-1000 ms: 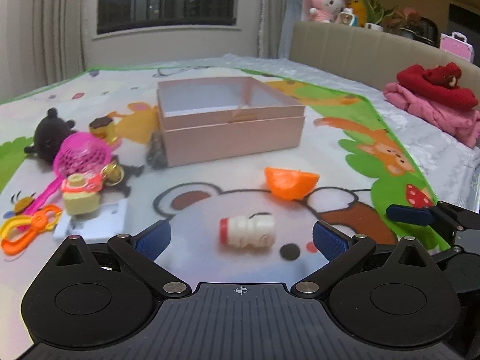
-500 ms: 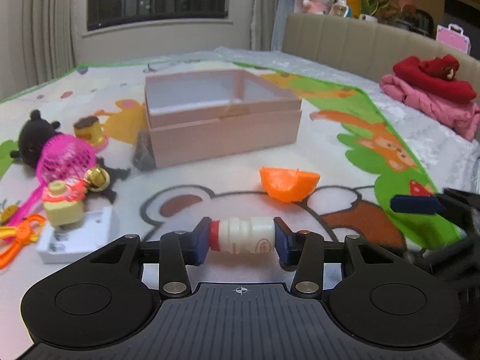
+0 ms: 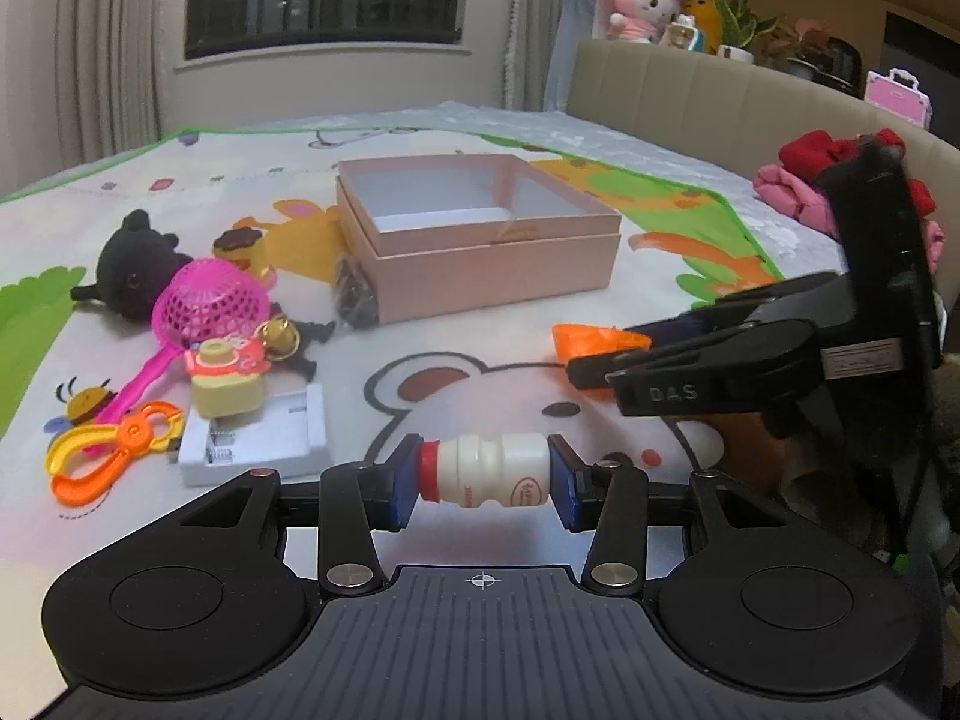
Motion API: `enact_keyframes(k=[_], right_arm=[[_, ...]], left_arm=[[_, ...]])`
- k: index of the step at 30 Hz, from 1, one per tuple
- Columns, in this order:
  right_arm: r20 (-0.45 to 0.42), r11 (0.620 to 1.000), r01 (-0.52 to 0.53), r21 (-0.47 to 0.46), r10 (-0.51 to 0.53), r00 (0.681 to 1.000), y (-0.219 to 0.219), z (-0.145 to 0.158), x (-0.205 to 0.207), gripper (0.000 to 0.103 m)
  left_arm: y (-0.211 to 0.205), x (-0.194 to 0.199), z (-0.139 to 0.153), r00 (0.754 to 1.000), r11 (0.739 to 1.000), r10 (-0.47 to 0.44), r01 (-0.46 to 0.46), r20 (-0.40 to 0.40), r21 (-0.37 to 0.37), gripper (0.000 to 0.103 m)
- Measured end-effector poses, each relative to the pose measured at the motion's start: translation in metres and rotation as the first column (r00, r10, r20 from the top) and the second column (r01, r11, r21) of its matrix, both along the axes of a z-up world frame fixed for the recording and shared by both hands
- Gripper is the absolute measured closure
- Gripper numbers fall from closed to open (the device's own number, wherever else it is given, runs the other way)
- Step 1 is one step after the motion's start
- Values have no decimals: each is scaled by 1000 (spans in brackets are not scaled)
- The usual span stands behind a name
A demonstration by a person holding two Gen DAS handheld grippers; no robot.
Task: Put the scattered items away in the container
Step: 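Carry the bottle into the pink box with the left tool while the right tool drops the orange cap in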
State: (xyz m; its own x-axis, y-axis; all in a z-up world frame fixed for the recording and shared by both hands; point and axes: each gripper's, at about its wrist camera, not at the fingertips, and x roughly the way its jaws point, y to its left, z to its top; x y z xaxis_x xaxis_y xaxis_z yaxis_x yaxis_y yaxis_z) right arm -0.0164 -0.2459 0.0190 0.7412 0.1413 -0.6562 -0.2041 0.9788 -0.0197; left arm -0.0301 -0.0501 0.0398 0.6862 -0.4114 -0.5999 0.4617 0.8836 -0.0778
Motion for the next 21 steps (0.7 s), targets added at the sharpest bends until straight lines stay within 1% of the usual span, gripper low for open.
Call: enact_keyframes(k=[2,4,7,9,10,11,12,13,14,16,17,19,21], right_arm=[[6,1000,-23,-19,23,1000,4,10,-6,59],[-1,998,-53,-17,53,999,3,24,-8,60],[33,999,-37,-4,37,999,-3,60,6,60],[72,999,-5,52,2,997,-14,91,31,60],[103,996,10,88,-19,995,-19,107,47,59],[126,992,24,123,-40,991,-24,122,64,59],[134,987,36,159,-58,989,-29,133,79,51],[139,980,56,191,-83,987,-33,142,94,41],[152,973,89,211,-122,981,-38,149,104,39],[182,970,126,207,-164,969,-43,156,110,38],[193,972,127,197,-166,967,-43,157,107,37],[210,976,122,182,-160,965,-44,151,93,26],[225,980,128,154,-160,961,-42,136,75,24]], left_arm=[[-1,7,3,1000,1000,-11,11,-5,-5,55],[-6,18,13,999,1000,-27,27,18,-2,55],[-21,46,41,993,999,-40,39,114,12,55],[-34,70,60,980,999,-47,44,191,19,55],[-42,84,68,971,999,-54,52,233,16,47],[-49,99,74,964,998,-61,59,260,14,13],[-55,112,78,961,998,-60,58,270,16,2],[-57,123,79,961,999,-48,46,272,14,3],[-56,130,80,965,1000,-29,28,260,10,3],[-44,128,78,973,1000,8,-5,229,-11,3],[-34,121,75,976,1000,23,-19,218,-19,3],[-12,100,64,978,998,64,-66,199,1,3],[9,76,50,977,993,112,-118,182,25,3]])
